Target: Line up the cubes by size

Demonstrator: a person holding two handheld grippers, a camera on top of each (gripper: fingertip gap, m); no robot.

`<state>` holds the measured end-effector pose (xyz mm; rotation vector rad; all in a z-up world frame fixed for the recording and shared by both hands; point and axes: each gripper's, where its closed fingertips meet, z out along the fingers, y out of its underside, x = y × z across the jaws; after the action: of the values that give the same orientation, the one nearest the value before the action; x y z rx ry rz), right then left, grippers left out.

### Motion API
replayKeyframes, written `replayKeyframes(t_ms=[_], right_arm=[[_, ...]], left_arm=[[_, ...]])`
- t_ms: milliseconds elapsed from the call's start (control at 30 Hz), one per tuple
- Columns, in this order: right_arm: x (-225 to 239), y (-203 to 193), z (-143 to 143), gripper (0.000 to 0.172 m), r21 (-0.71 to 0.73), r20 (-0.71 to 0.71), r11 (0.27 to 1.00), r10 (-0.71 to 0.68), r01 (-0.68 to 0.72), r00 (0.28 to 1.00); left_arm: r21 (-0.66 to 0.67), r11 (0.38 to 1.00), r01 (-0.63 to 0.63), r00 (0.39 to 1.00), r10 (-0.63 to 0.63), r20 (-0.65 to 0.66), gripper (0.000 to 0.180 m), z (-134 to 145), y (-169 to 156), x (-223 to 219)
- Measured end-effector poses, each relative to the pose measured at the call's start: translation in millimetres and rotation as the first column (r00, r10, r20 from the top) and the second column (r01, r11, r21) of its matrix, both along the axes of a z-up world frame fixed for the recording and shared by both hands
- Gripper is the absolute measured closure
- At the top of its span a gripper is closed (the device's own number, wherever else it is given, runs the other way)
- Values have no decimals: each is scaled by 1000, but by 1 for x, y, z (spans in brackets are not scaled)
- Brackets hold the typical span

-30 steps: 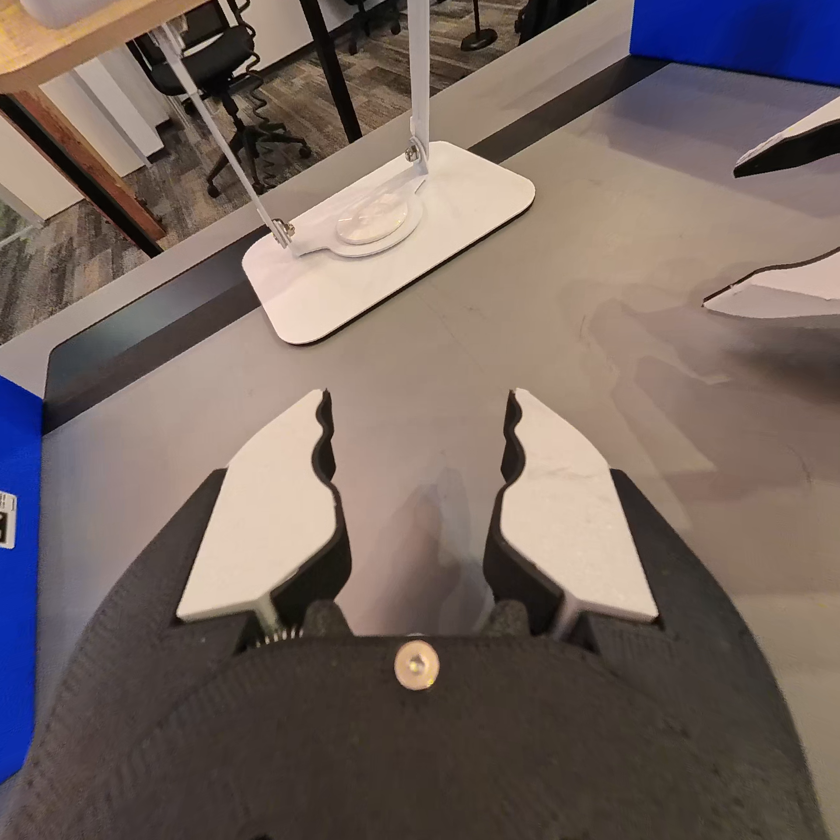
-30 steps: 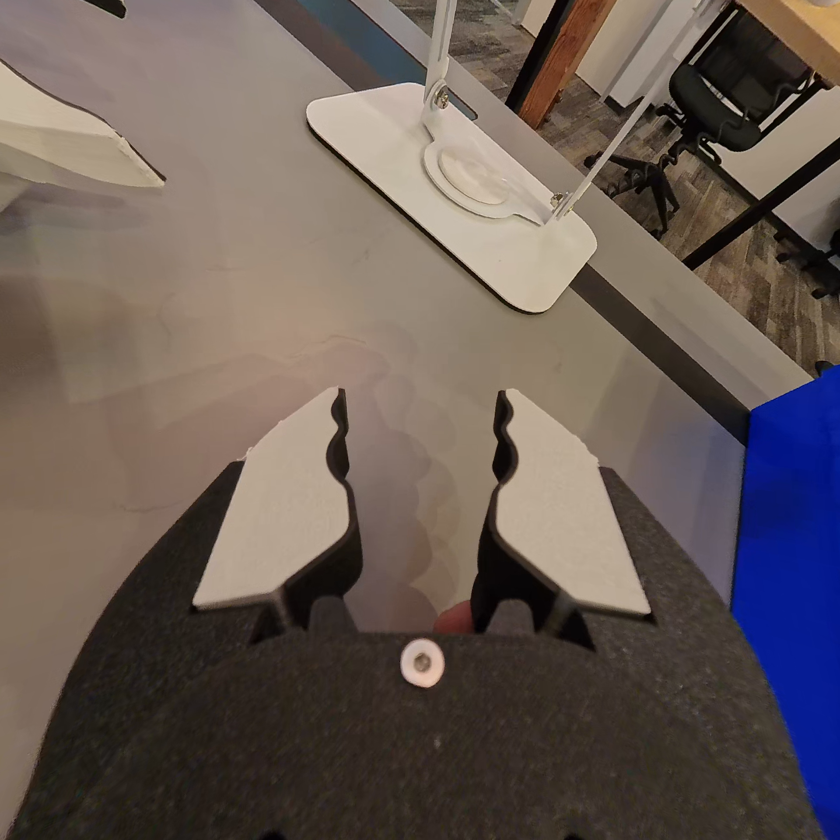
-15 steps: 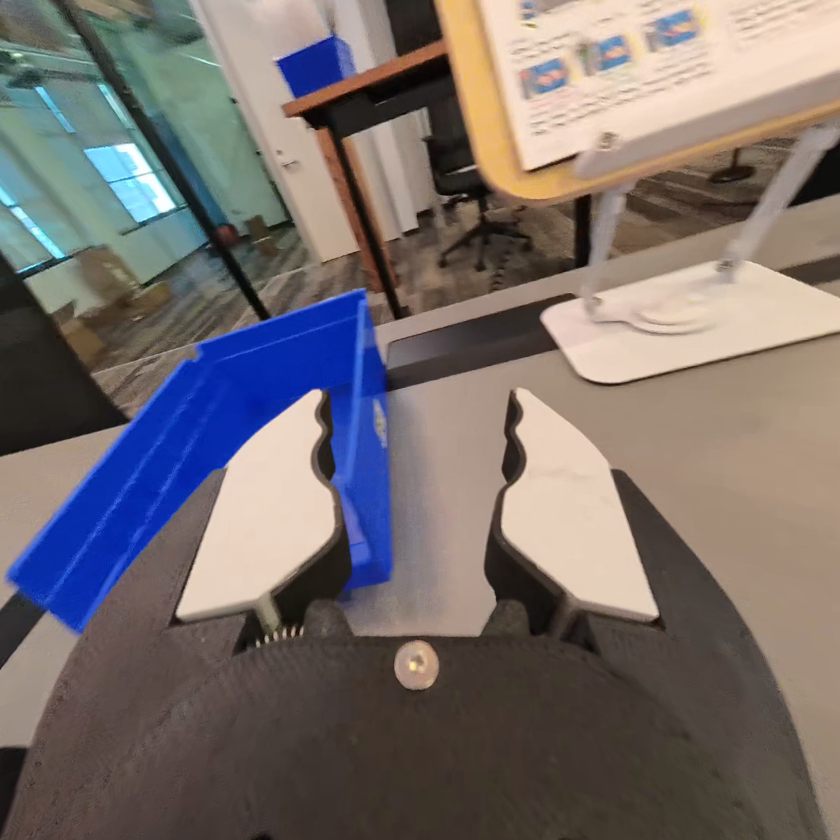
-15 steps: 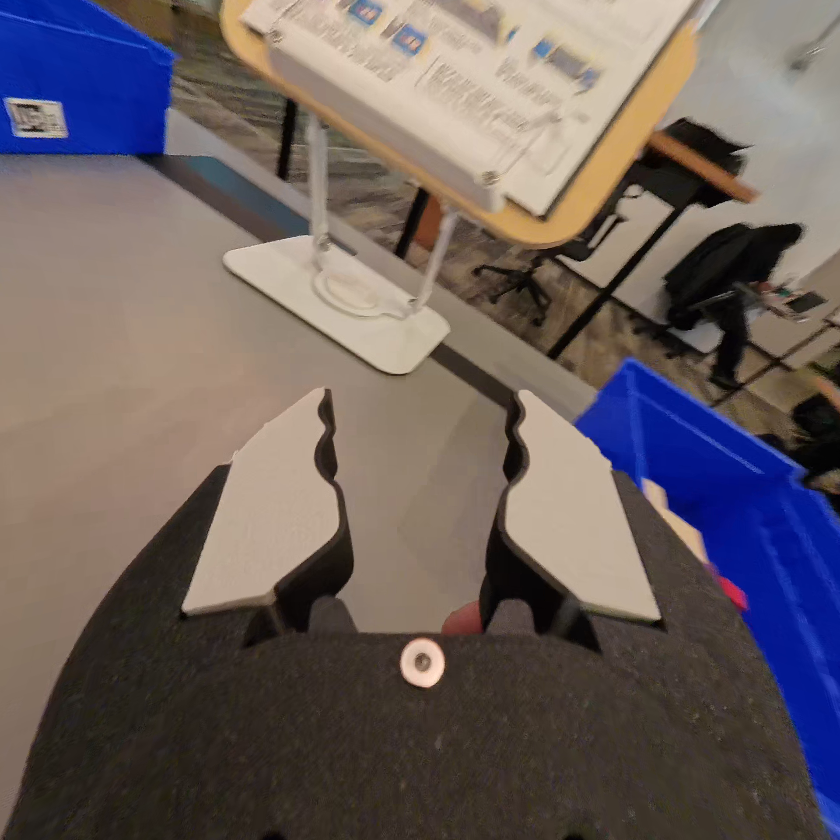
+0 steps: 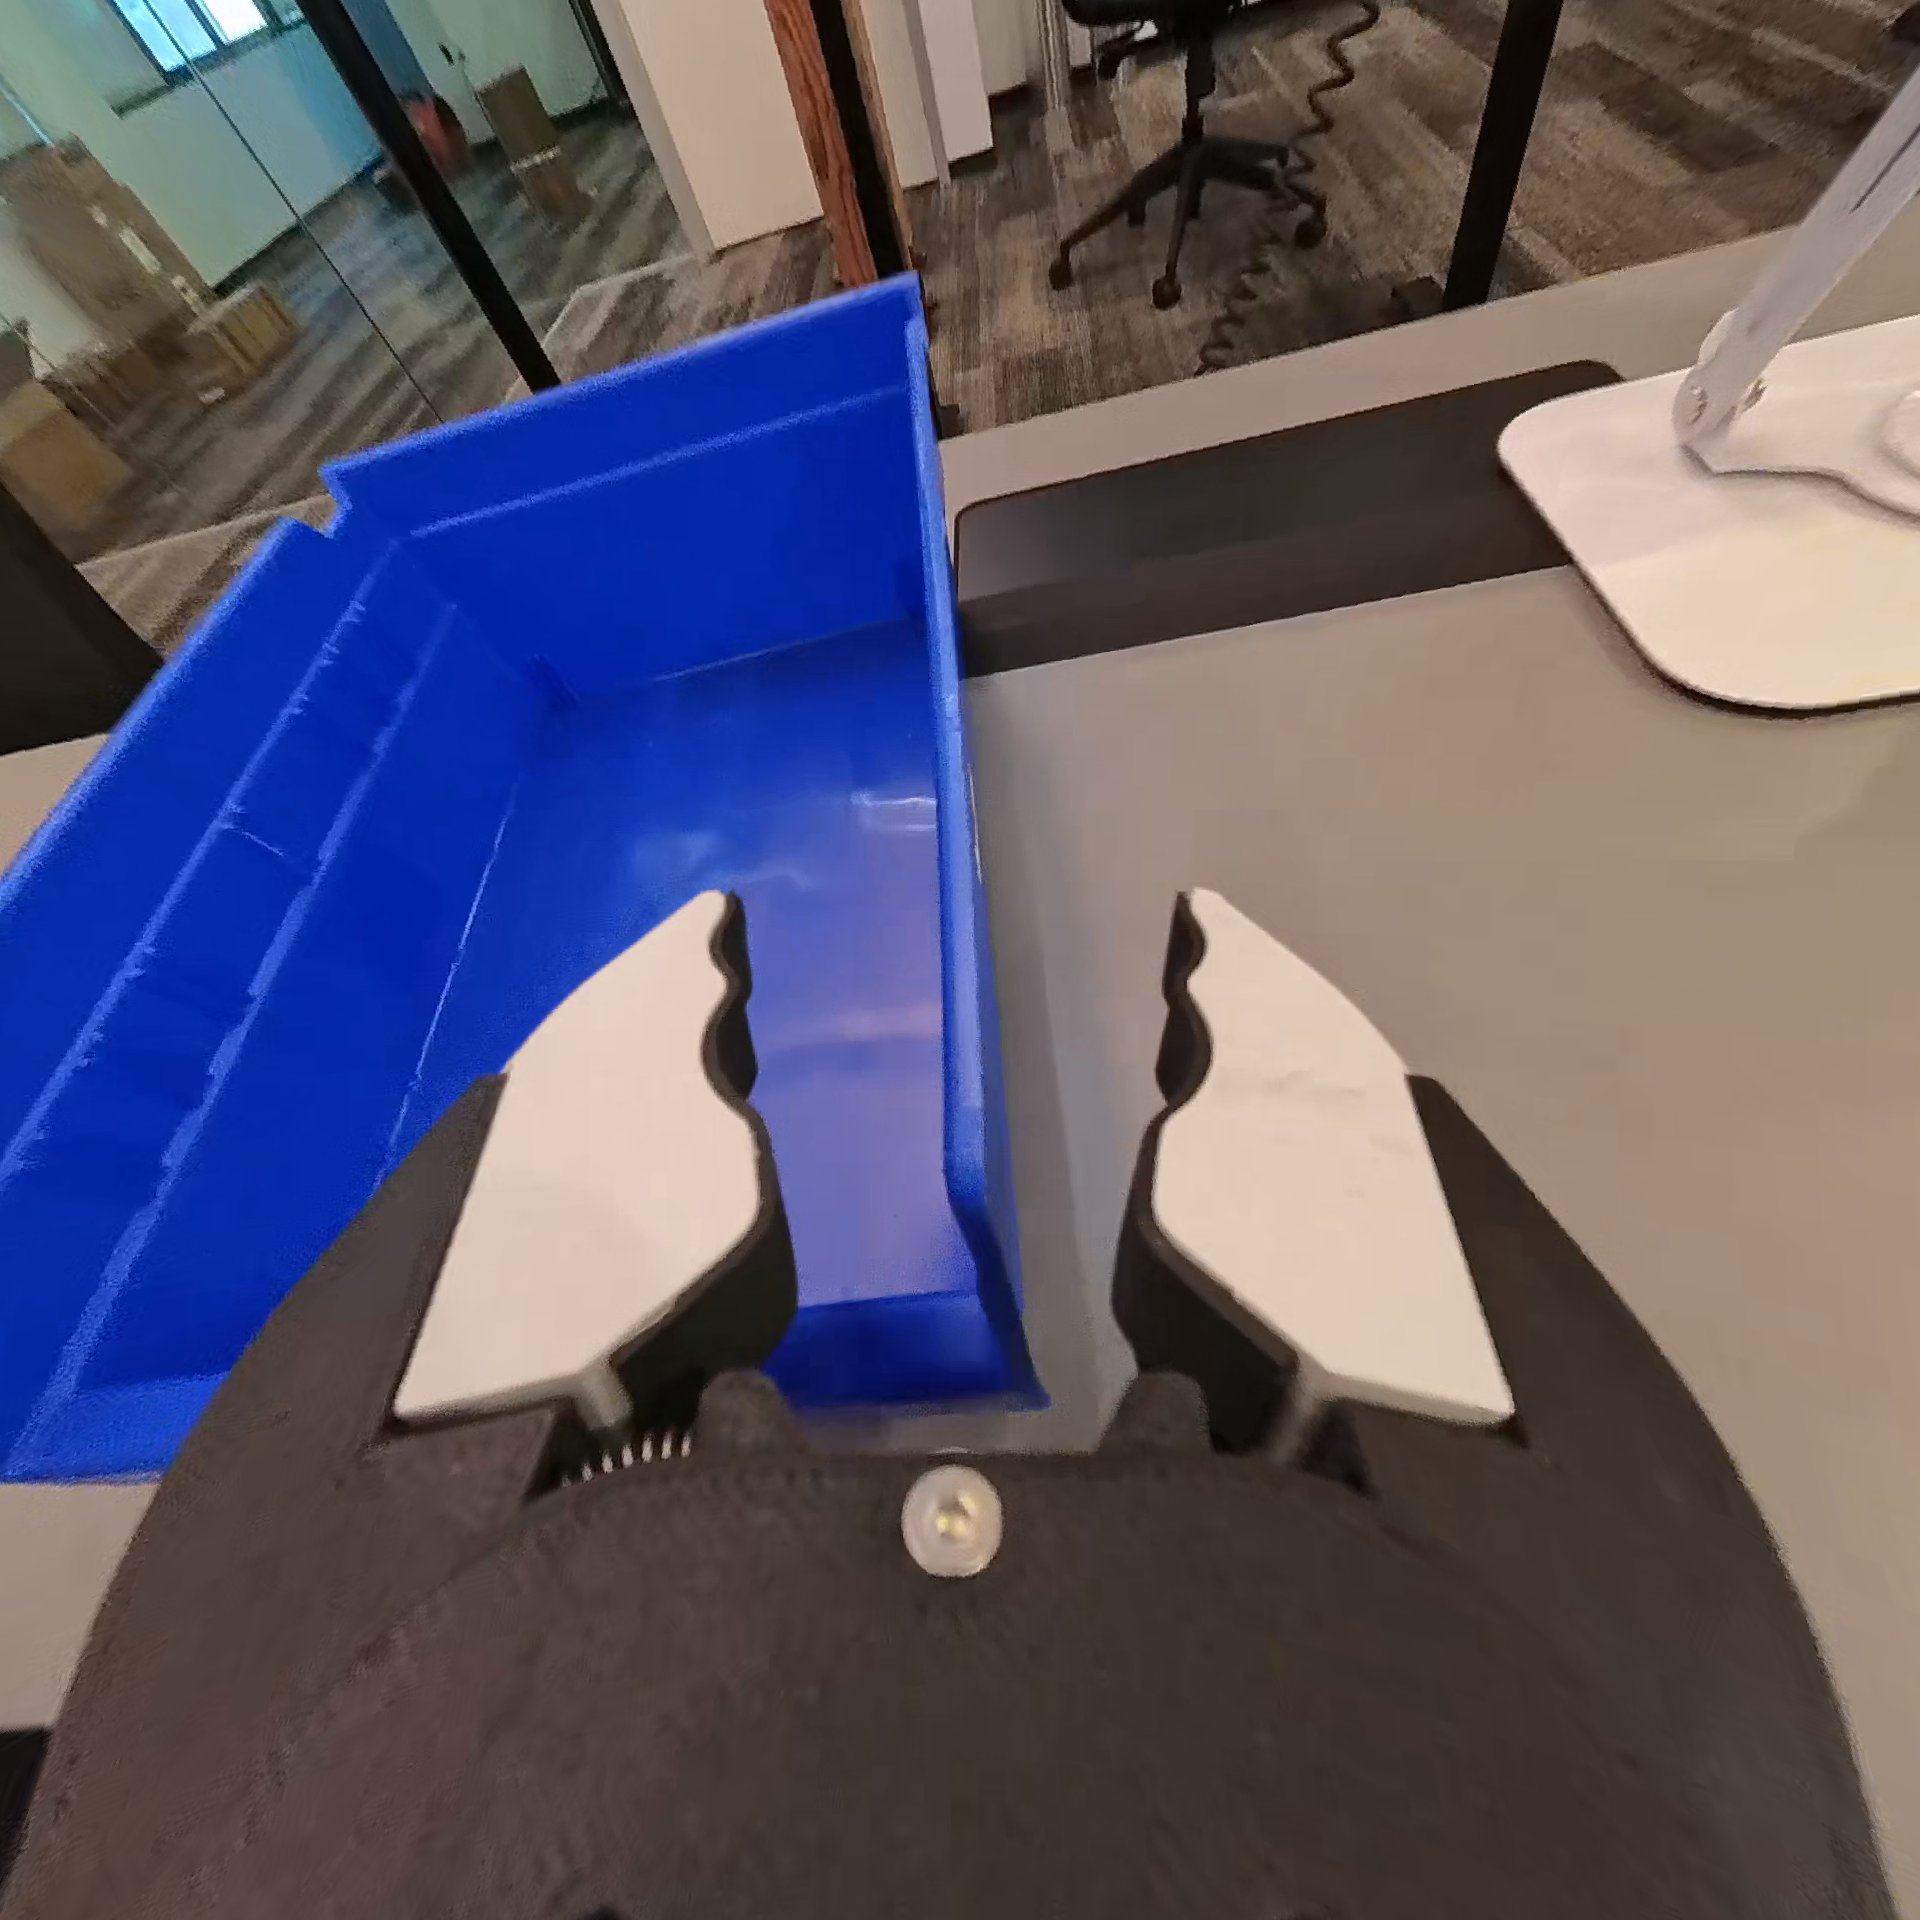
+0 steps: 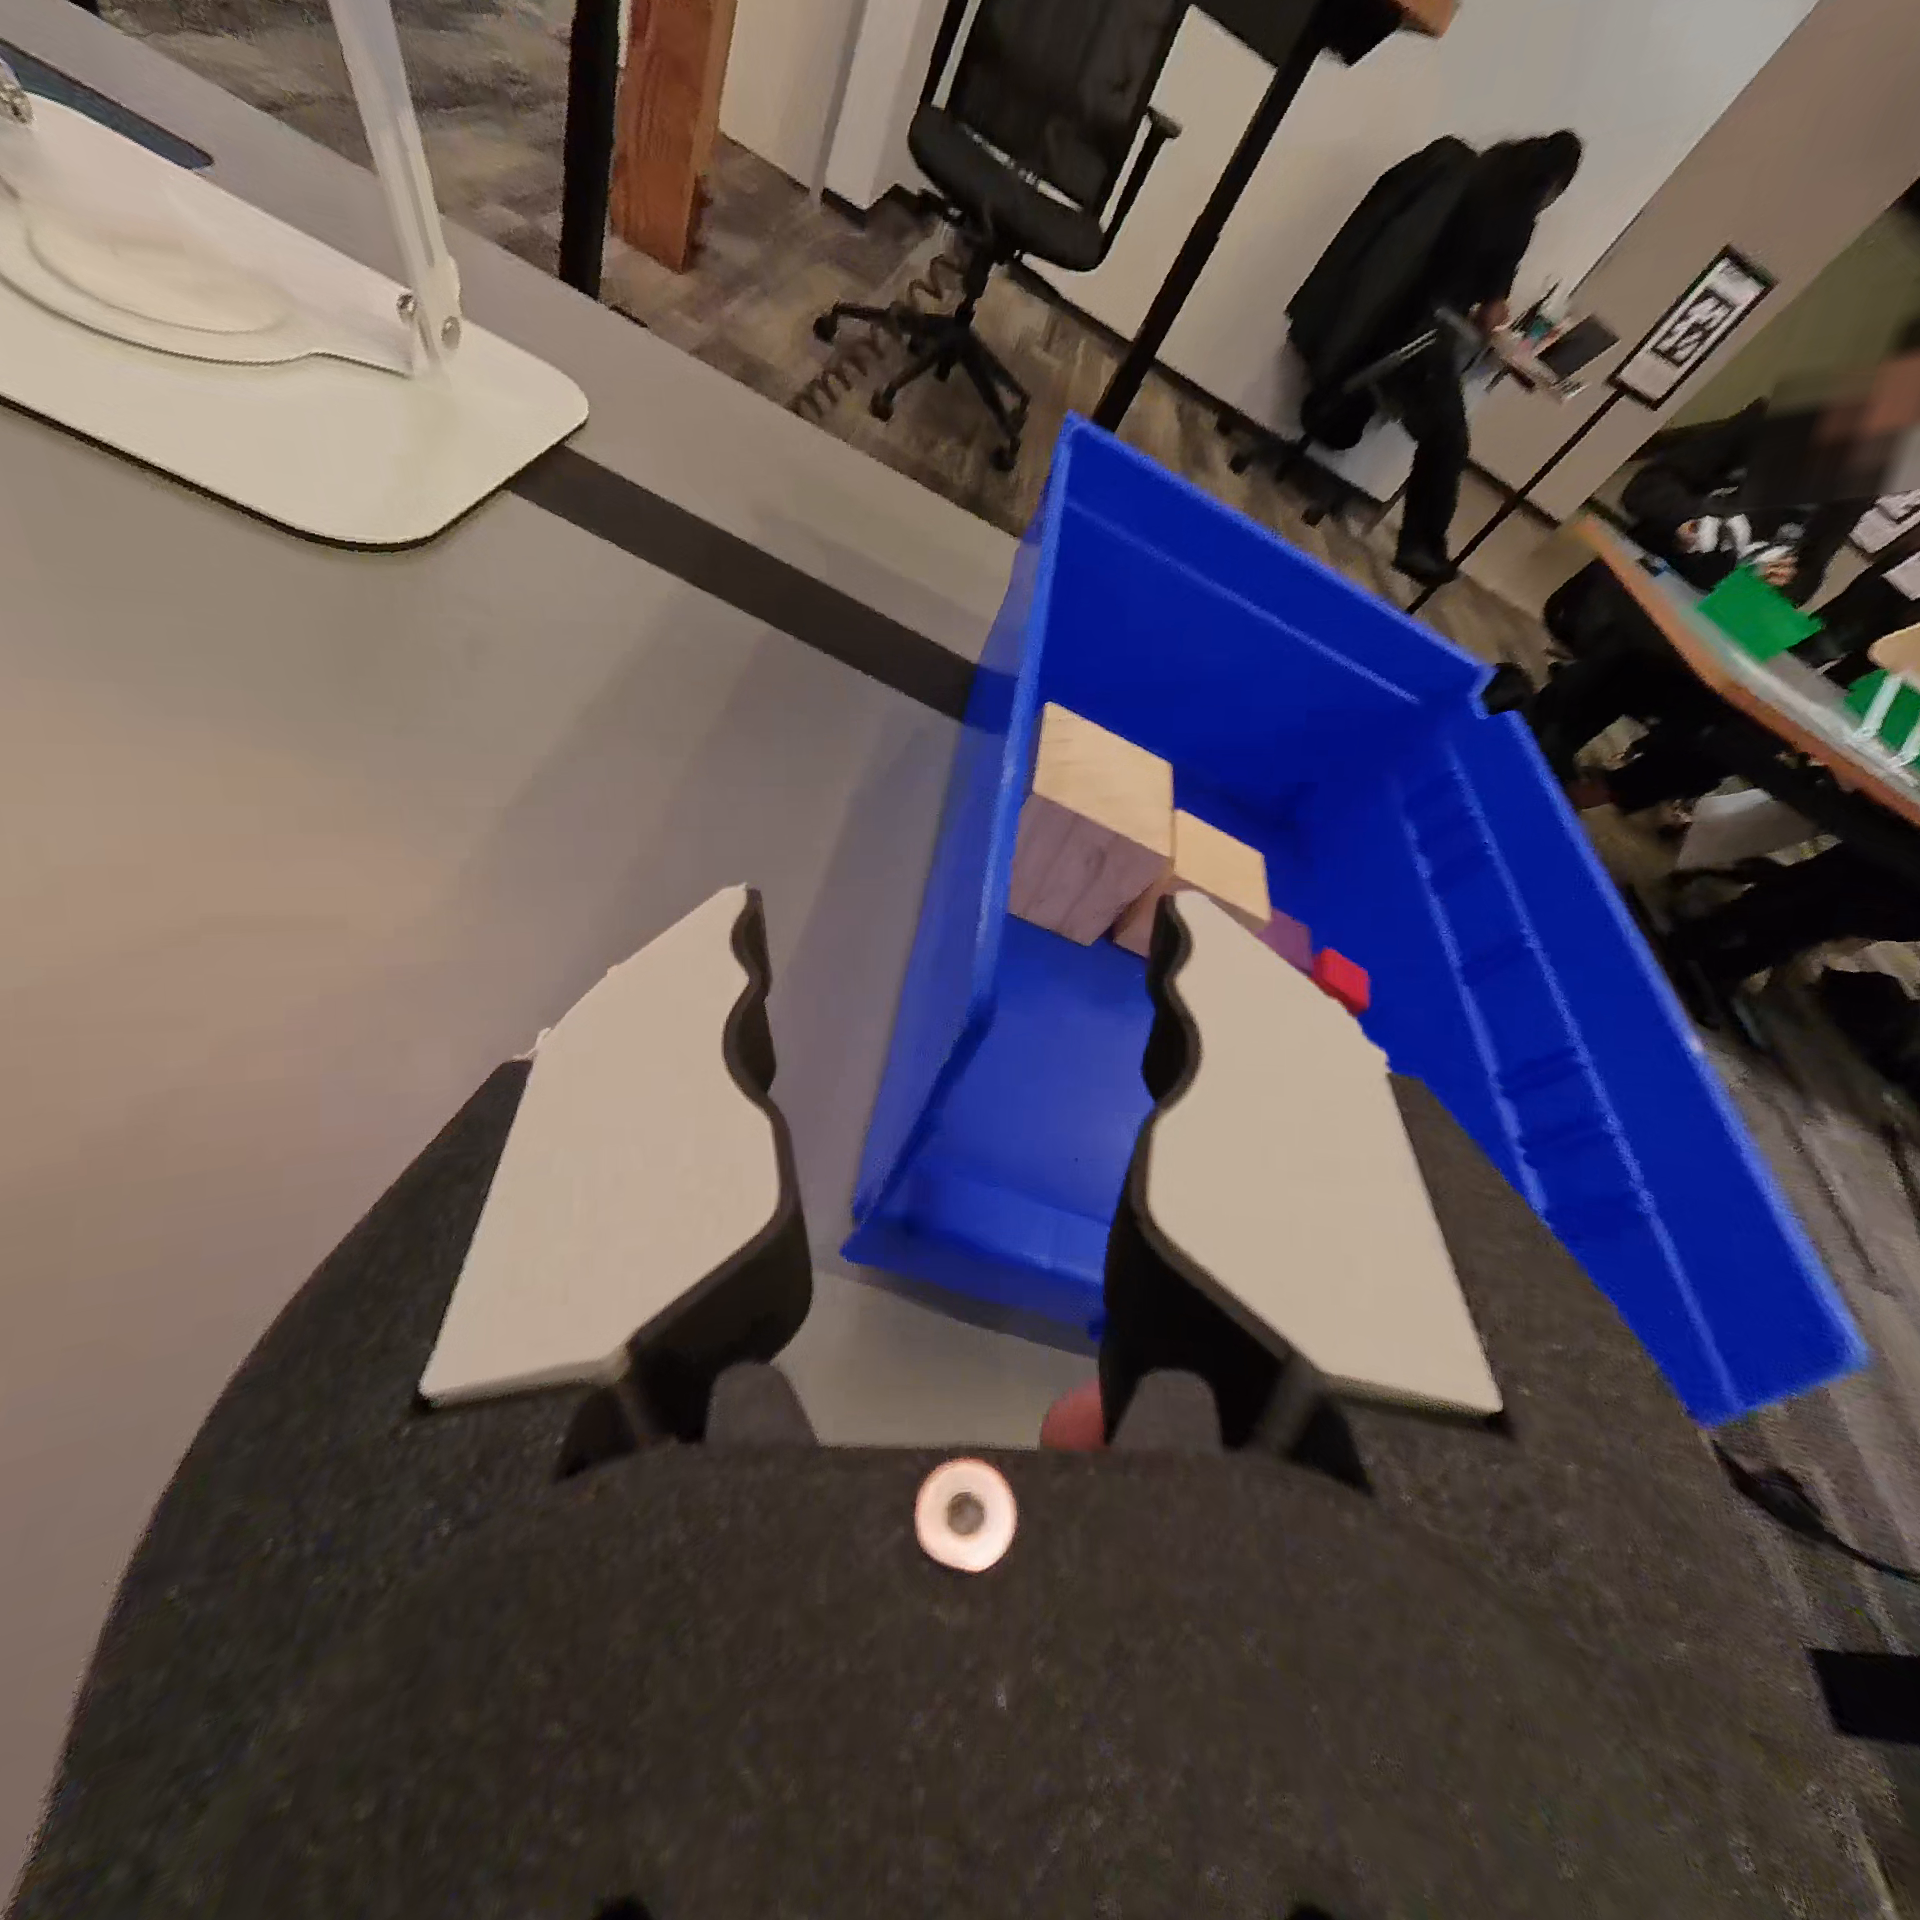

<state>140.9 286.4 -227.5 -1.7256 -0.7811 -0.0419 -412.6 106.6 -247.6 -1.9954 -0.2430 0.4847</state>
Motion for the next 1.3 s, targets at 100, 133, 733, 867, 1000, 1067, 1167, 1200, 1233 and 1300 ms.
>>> replayKeyframes(t_ms=[100, 133, 733, 867, 1000, 1067, 1167, 1200, 1233, 1300], right_arm=[[-4, 10, -14, 113, -14, 51, 1000, -6, 6, 999], [-4, 14, -17, 121, -19, 54, 1000, -6, 7, 999], [10, 5, -28, 165, -30, 64, 999, 30, -28, 997], [14, -27, -28, 165, -32, 62, 997, 76, -74, 995], [12, -63, -28, 165, -37, 59, 990, 140, -138, 988], [11, -80, -28, 165, -39, 58, 986, 165, -163, 985], [6, -107, -28, 166, -30, 61, 980, 200, -198, 978], [4, -115, -28, 166, -32, 60, 976, 217, -215, 974], [2, -124, -28, 166, -30, 60, 972, 234, -232, 970], [-3, -142, -28, 166, -32, 60, 963, 268, -267, 961]], left_arm=[[-36, 999, -14, 1000, 14, 3, 124, -13, 3, -8], [-44, 999, -13, 1000, 13, 3, 130, -17, 4, -10], [-44, 997, 68, 997, -70, -40, 172, -9, -13, -2], [-7, 997, 77, 996, -78, -31, 173, 2, -25, 3], [40, 995, 89, 996, -88, -15, 173, 13, -39, 9], [65, 994, 91, 996, -90, -17, 172, 21, -47, 11], [120, 989, 90, 996, -88, -23, 173, 34, -59, 13], [140, 986, 88, 996, -85, -28, 172, 39, -62, 13], [157, 984, 84, 996, -80, -31, 172, 43, -66, 12], [187, 979, 79, 997, -73, -40, 172, 49, -72, 10]])
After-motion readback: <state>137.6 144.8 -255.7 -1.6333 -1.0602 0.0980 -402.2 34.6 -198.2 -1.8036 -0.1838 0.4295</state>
